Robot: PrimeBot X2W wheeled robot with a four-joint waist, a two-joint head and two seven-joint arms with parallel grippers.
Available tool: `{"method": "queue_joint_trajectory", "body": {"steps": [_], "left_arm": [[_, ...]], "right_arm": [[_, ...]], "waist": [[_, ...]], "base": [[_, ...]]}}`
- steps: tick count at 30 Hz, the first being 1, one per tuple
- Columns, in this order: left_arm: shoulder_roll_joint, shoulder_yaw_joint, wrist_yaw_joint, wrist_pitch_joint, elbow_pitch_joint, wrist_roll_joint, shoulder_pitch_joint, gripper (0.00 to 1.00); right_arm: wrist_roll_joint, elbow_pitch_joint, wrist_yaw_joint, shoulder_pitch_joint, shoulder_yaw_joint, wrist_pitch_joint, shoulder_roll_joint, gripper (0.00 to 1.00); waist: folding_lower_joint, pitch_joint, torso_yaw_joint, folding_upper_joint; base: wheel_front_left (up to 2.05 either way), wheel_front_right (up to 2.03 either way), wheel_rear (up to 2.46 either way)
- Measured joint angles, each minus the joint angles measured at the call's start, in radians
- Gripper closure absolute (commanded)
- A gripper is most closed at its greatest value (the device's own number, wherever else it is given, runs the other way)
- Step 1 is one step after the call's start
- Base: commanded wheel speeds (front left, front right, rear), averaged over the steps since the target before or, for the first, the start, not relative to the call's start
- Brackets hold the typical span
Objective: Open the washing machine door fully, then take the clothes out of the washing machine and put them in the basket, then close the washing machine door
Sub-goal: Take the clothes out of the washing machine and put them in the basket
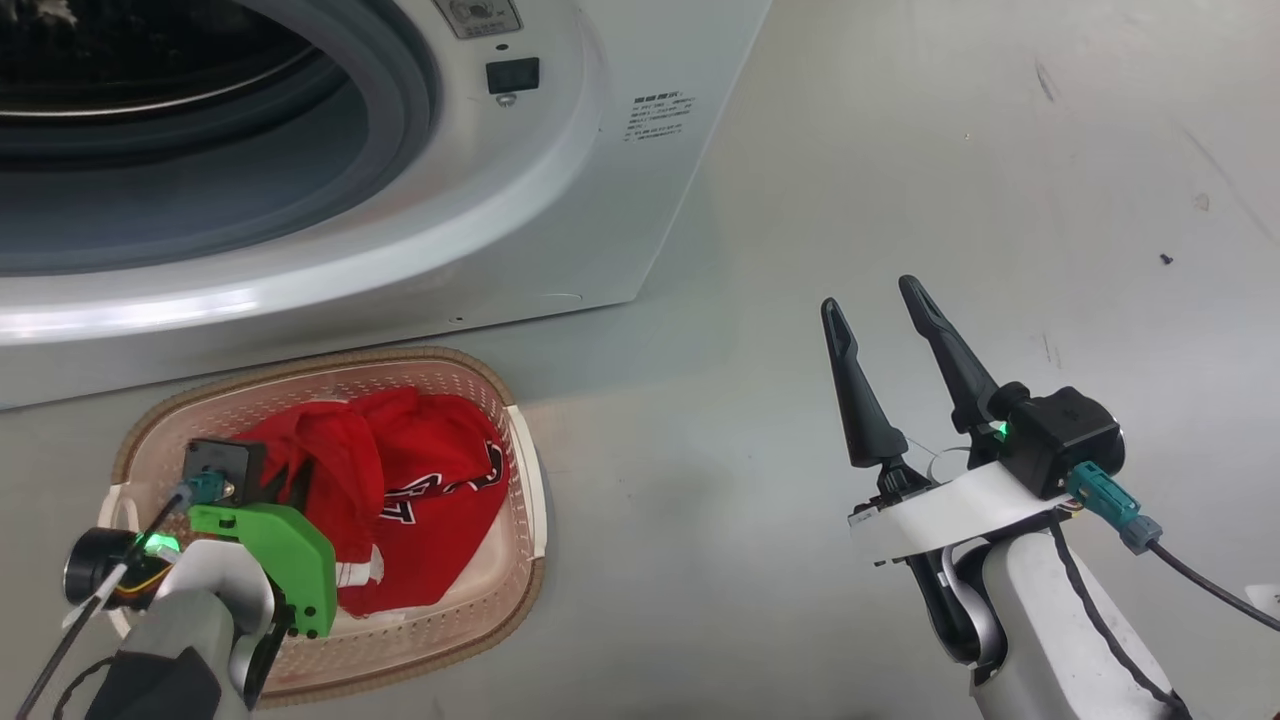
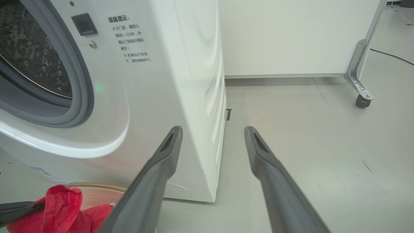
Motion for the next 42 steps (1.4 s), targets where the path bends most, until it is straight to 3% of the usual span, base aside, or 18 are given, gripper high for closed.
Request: {"method": "queue_joint_trajectory", "body": {"steps": [28, 29, 30, 31, 42], "left_arm": [[-0.012, -0.057, -0.023, -0.002, 0.196, 0.013, -0.128, 1.00], [-0.013, -0.058, -0.023, -0.006, 0.200, 0.013, -0.129, 0.58], [-0.013, -0.058, -0.023, -0.009, 0.203, 0.013, -0.131, 0.51], [-0.016, -0.059, -0.023, -0.010, 0.208, 0.013, -0.134, 0.00], [-0.047, -0.069, -0.025, -0.062, 0.266, 0.012, -0.151, 0.00]], "right_arm": [[0.049, -0.024, -0.036, -0.045, 0.038, 0.000, 0.000, 0.00], [0.049, -0.024, -0.036, -0.046, 0.038, 0.000, 0.000, 0.00], [0.049, -0.024, -0.036, -0.048, 0.038, 0.000, 0.000, 0.00], [0.049, -0.024, -0.037, -0.050, 0.037, 0.000, 0.000, 0.00], [0.041, -0.011, -0.044, -0.053, 0.027, 0.000, 0.000, 0.00]], "waist": [[0.0000, 0.119, -0.114, 0.0000], [0.0000, 0.118, -0.114, 0.0000], [0.0000, 0.117, -0.114, 0.0000], [0.0000, 0.117, -0.113, 0.0000], [0.0000, 0.080, -0.085, 0.0000]], "base": [[0.00, 0.00, 0.00], [0.00, 0.00, 0.00], [0.00, 0.00, 0.00], [0.00, 0.00, 0.00], [0.00, 0.00, 0.00]]}}
